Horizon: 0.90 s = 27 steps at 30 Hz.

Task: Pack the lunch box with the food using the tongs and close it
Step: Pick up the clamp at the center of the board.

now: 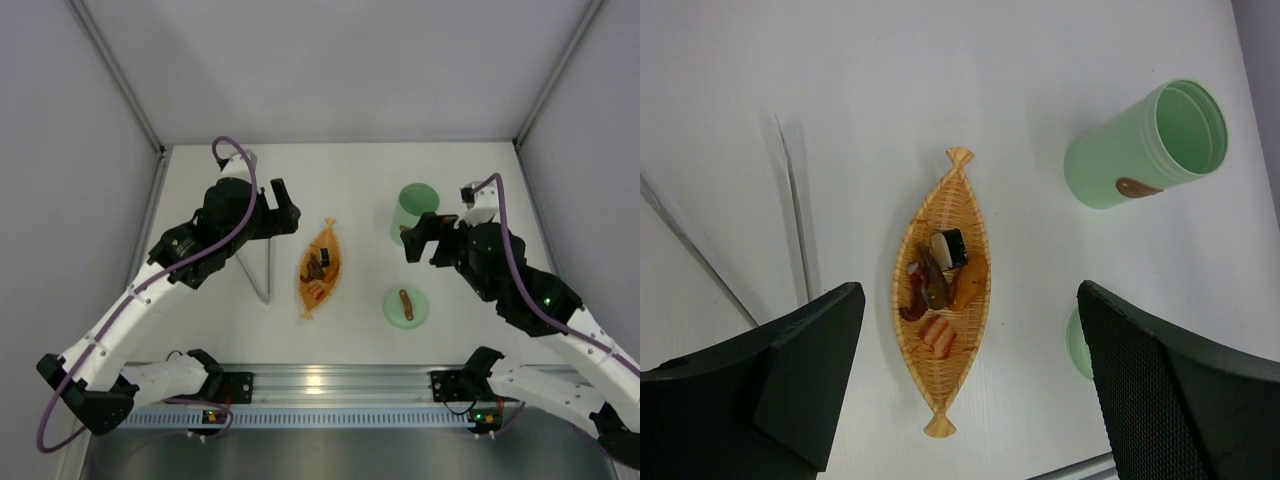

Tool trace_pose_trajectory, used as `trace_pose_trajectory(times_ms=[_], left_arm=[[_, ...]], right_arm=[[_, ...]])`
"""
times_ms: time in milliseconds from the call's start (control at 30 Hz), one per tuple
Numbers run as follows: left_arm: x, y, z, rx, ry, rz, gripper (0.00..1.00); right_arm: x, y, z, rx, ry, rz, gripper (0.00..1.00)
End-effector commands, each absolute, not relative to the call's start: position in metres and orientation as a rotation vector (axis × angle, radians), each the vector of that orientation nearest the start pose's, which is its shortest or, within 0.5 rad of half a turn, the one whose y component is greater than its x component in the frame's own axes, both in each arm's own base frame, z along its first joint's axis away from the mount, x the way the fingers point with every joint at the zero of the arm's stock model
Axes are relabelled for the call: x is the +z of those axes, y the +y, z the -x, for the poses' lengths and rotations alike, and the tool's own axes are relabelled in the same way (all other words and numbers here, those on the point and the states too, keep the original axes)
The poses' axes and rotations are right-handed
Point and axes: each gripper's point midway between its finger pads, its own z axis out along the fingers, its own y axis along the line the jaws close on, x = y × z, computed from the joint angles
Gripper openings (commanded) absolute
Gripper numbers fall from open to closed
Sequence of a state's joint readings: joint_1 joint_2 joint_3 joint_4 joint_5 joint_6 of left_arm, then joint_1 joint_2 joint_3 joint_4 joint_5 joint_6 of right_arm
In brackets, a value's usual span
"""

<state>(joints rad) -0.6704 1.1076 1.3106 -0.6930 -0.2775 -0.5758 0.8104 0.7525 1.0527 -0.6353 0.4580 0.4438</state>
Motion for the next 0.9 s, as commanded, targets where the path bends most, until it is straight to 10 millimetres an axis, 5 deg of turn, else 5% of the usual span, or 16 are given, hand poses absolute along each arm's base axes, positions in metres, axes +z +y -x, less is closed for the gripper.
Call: trace_pose_trajectory(times_ms=[0,267,367,500,633,867], left_arm=[[0.317,-0.183,-0.275,-0.496,2.047,0.076,0.93],[0.303,-0.174,-0.279,-0.433,2.068,0.147,0.93],[0.278,-0.155,-0.282,-0.319,2.095,0.28,0.93],[0.205,-0.15,-0.283,-0.213,2.189,0.353,0.94],[0.164,-0.145,-0.286,-0.149,2.205,0.425,0.94],[0.122,-0.136,-0.289,-0.024,2.246,0.47,0.97]], right_arm=[[0.338,0.144,-0.219,0.477,1.817,0.031,1.0],[0.335,0.143,-0.216,0.475,1.83,0.036,1.0],[0.329,0.142,-0.215,0.474,1.847,0.037,0.99],[0.313,0.147,-0.21,0.51,1.879,0.043,0.99],[0.299,0.151,-0.206,0.528,1.915,0.052,0.99],[0.282,0.155,-0.204,0.543,1.95,0.056,0.99]])
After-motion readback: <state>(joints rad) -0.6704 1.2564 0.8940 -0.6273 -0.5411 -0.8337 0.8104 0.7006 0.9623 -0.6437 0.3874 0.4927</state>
